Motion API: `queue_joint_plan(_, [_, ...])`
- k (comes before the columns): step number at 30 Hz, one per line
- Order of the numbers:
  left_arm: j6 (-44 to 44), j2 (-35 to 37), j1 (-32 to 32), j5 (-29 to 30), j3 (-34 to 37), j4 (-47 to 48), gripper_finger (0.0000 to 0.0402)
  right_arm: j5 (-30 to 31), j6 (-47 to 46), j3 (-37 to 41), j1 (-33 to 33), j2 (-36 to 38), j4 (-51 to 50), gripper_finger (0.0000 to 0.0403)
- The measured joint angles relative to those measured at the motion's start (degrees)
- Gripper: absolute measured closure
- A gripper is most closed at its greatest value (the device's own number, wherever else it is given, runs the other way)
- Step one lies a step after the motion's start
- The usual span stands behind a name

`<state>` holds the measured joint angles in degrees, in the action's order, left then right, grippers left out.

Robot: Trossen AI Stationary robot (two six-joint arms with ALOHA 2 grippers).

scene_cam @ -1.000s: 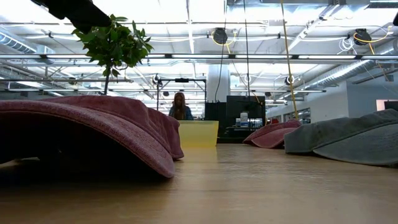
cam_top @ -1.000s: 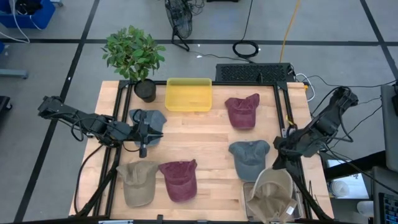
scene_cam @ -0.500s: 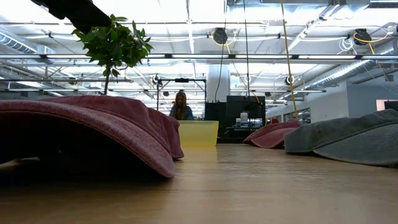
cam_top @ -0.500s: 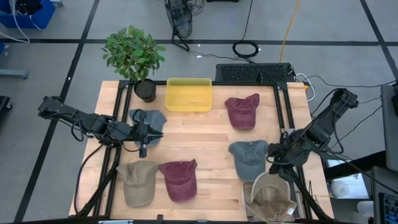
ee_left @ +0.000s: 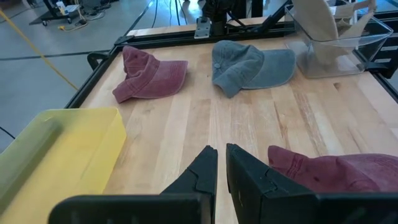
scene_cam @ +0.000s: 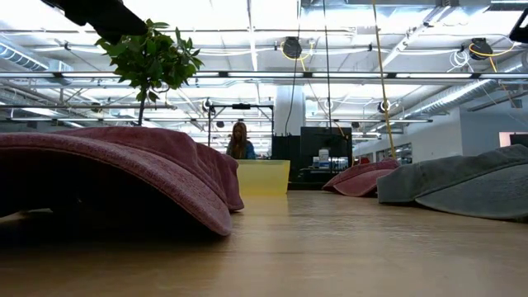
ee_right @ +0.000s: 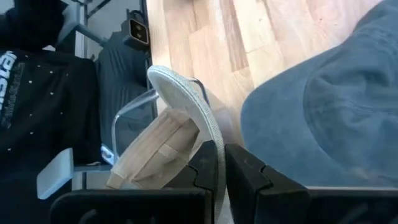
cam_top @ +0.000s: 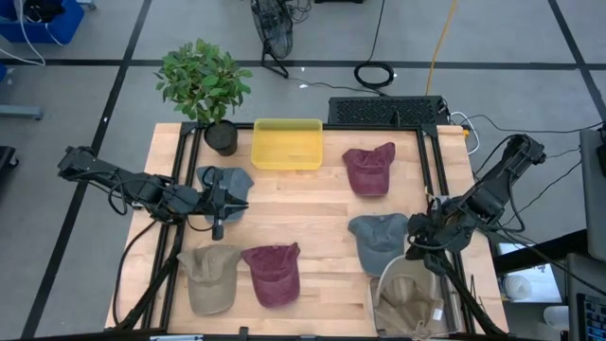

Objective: Pick & Place hat
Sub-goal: Put the top brown cap into the transparent bin

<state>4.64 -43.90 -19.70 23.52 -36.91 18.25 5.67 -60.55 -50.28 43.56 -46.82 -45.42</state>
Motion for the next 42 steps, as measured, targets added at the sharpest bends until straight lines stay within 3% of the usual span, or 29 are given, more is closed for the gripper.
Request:
queue_joint_plan(8, [0.02, 0.00, 0.01, 0.01, 0.00, 0.02, 0.0360, -2.73, 0.92, 0.00, 0.03, -3.07, 2.43, 0.0390])
queue_joint_plan(21, [-0.38, 0.00, 0.01, 0.01, 0.00, -0.01, 0.0360, -1.66, 5.18, -3.97, -1.35, -1.63, 1.38, 0.0390])
queue_joint_plan(28, [-1.28, 0.00, 0.01, 0.01, 0.00, -0.03, 0.0360, -5.42, -0.24, -4.71, -3.86, -1.54, -12.66, 0.0390])
queue_joint_plan(33, [-1.34, 0.00, 0.00, 0.01, 0.00, -0.03, 0.0360, -3.94, 0.97, -10.53, -4.56, -2.69, -13.37, 0.0390])
queue_joint_plan(42, [0.16, 0.00, -0.04, 0.35, 0.00, 0.27, 0.0360, -1.21, 6.98, -21.01, -3.47, -12.42, -16.98, 0.0394])
